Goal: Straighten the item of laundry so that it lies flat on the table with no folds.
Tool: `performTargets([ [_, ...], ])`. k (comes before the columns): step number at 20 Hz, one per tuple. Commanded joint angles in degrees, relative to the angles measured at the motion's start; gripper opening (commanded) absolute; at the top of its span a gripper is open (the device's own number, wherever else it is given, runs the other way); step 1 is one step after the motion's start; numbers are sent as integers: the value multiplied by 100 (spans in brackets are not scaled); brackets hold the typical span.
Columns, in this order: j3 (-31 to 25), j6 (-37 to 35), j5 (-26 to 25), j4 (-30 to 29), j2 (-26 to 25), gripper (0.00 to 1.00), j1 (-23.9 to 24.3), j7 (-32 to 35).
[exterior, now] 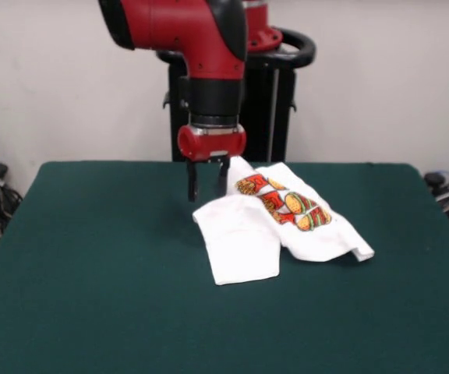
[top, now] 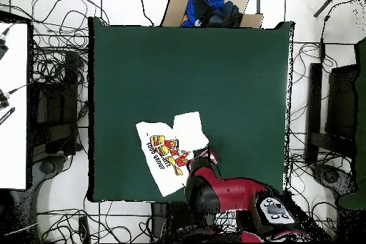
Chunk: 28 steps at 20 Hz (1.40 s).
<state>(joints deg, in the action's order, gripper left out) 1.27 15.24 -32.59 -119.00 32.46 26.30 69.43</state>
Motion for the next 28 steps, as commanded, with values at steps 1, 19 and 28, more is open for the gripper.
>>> performTargets([
  [1,-44,-681,99,817,-380,100,-76,698],
  [19,-68,-657,-73,1068,-666,100,-20,679],
  [28,-1709,-794,-761,611,-194,100,1268,614],
])
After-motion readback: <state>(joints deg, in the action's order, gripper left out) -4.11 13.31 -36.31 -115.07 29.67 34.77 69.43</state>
